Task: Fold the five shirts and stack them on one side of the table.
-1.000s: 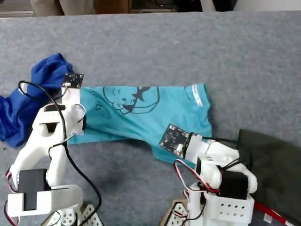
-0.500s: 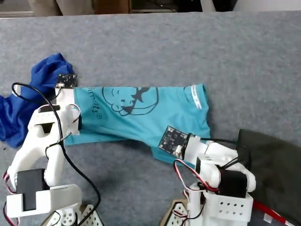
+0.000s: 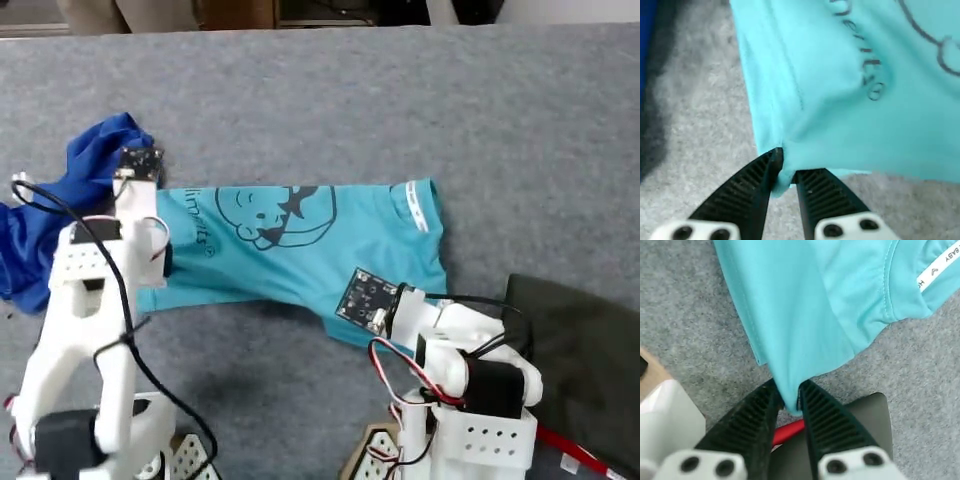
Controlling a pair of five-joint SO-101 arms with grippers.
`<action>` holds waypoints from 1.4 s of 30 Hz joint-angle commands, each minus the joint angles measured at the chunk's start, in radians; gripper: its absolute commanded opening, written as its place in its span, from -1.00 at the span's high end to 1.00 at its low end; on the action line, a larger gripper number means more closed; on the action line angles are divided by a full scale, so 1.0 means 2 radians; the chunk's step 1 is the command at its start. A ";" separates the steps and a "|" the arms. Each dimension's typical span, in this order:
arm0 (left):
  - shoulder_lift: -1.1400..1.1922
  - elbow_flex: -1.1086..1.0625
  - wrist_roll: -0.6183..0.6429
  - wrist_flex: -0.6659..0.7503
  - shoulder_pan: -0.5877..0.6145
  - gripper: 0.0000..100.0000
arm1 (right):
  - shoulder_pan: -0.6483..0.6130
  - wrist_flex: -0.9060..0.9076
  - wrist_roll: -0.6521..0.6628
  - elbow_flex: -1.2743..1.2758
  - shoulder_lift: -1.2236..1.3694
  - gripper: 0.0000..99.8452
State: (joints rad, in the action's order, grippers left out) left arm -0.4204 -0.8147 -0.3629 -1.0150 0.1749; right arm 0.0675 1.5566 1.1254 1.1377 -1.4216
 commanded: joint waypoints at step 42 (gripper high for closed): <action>-0.043 0.247 0.064 -0.153 0.104 0.95 | -0.007 -0.164 -0.027 -0.171 0.272 0.99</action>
State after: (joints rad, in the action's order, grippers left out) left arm -0.4895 -0.4204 -0.3291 -1.3218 0.4173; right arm 0.0690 1.3096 1.1347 0.9352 -1.0810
